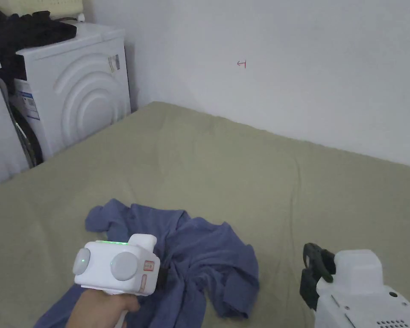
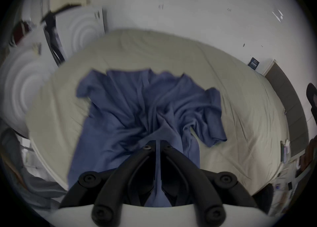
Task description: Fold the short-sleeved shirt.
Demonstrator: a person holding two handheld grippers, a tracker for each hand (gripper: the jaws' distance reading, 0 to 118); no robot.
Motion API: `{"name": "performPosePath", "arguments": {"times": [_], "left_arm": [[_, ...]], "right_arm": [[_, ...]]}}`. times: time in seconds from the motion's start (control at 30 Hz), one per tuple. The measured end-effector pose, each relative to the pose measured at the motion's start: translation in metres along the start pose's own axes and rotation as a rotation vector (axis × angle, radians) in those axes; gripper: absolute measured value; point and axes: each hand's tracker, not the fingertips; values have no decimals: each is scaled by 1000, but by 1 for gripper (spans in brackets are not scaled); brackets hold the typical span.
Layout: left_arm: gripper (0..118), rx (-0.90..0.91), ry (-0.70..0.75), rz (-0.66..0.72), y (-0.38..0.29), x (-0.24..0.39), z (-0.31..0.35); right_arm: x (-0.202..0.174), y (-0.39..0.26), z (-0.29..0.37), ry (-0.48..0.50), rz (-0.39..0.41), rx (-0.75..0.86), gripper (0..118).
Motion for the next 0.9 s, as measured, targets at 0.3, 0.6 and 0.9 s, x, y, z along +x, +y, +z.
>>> {"name": "performPosePath", "arguments": {"times": [0.3, 0.6, 0.9], "left_arm": [[118, 67, 99, -103, 15, 11, -28], [100, -29, 191, -143, 16, 3, -79], [6, 71, 135, -105, 14, 6, -52]], "right_arm": [[3, -20, -28, 0, -12, -59, 0], [11, -26, -23, -10, -10, -84, 0], [27, -25, 1, -38, -60, -70, 0]]}}
